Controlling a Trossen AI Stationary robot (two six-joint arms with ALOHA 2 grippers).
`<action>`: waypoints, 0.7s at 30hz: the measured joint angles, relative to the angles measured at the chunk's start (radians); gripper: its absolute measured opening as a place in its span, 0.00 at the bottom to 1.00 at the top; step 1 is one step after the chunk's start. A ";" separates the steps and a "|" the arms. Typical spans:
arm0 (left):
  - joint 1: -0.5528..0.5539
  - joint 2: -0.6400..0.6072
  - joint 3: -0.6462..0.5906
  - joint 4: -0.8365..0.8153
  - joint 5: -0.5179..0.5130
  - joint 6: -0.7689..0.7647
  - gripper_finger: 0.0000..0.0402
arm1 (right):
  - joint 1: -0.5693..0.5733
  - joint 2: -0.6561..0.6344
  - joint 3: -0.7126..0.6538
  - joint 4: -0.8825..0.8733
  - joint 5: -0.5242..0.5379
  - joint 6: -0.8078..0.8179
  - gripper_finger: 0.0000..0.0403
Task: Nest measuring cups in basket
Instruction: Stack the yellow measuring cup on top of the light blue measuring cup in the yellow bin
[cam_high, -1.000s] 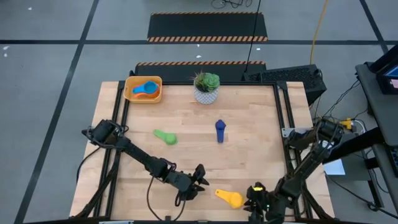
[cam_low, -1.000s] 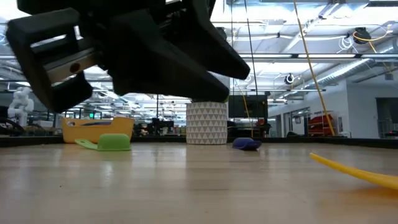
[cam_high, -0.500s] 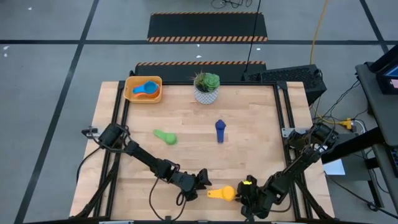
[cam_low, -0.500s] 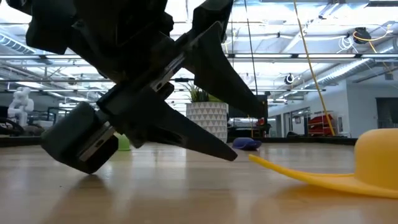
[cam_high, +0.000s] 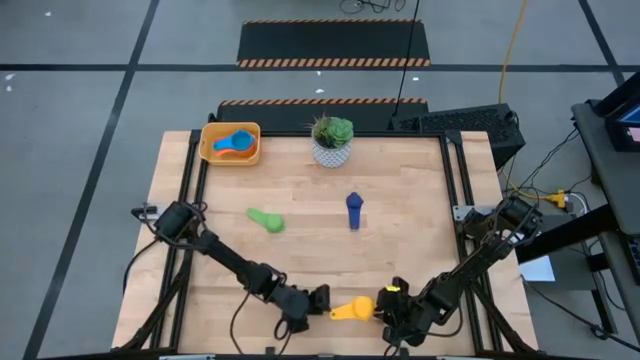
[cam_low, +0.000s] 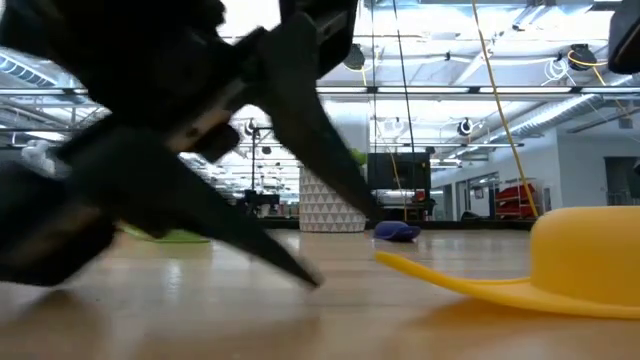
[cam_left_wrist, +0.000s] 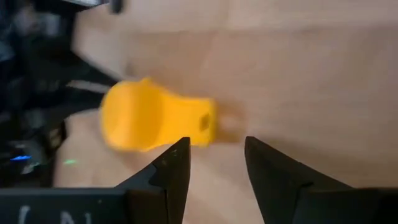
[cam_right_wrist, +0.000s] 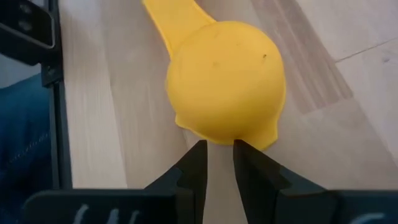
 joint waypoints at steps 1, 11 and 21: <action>-0.007 0.000 0.022 -0.053 0.004 -0.012 0.38 | -0.003 0.000 0.000 0.000 0.001 0.000 0.17; -0.021 0.034 0.160 -0.190 -0.067 -0.103 0.38 | -0.017 0.000 0.000 0.003 0.004 0.021 0.17; -0.019 0.085 0.164 -0.148 -0.050 -0.096 0.38 | -0.019 0.000 0.000 0.007 0.003 0.052 0.17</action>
